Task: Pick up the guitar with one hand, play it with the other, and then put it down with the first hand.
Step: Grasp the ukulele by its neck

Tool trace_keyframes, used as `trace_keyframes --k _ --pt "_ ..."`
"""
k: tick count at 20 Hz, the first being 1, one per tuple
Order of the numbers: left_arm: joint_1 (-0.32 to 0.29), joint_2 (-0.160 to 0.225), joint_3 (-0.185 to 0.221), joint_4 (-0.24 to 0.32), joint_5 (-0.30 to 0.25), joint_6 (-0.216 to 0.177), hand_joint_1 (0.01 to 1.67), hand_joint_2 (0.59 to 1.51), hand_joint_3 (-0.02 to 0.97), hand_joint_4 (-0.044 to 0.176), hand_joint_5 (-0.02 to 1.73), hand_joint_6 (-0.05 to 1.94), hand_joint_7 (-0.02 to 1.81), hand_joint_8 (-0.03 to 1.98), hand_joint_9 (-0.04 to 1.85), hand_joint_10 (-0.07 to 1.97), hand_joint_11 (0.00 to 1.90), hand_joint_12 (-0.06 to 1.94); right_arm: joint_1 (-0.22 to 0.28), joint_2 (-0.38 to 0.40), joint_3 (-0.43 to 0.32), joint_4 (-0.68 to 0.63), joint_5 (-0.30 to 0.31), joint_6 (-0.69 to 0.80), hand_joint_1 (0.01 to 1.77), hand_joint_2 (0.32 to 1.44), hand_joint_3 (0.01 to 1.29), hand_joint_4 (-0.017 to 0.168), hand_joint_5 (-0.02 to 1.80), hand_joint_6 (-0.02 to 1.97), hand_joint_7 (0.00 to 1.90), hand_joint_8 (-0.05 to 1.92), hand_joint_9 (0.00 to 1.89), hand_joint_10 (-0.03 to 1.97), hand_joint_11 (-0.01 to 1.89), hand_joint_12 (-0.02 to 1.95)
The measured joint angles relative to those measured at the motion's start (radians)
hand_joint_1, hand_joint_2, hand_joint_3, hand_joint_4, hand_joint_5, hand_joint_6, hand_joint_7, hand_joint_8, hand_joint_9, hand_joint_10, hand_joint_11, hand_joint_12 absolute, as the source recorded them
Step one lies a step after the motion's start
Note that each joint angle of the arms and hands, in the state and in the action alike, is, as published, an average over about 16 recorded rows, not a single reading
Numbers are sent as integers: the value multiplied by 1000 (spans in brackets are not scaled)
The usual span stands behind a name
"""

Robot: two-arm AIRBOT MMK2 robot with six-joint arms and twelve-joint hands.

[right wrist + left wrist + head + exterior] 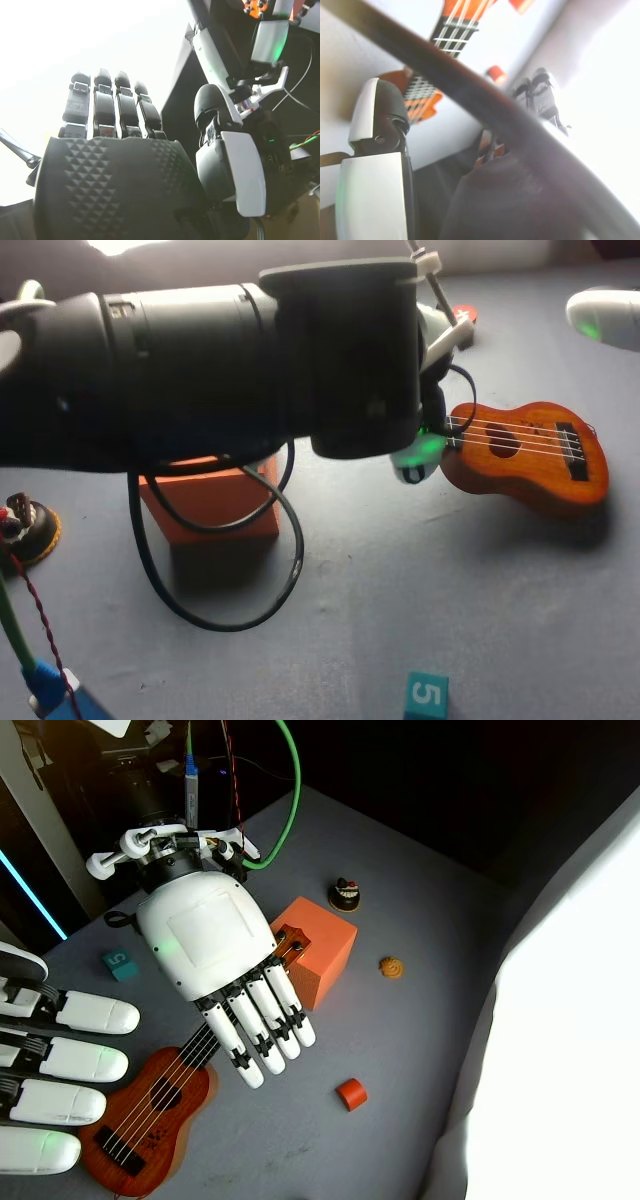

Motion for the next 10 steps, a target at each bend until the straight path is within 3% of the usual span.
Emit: trace_keyframes --k 10 --pt "85 -39 44 92 -6 -48 1098 1034 -3 3 20 -10 19 -12 22 8 17 0 -45 16 75 -241 -45 147 233 1352 18 0 28 40 81 17 50 54 22 4"
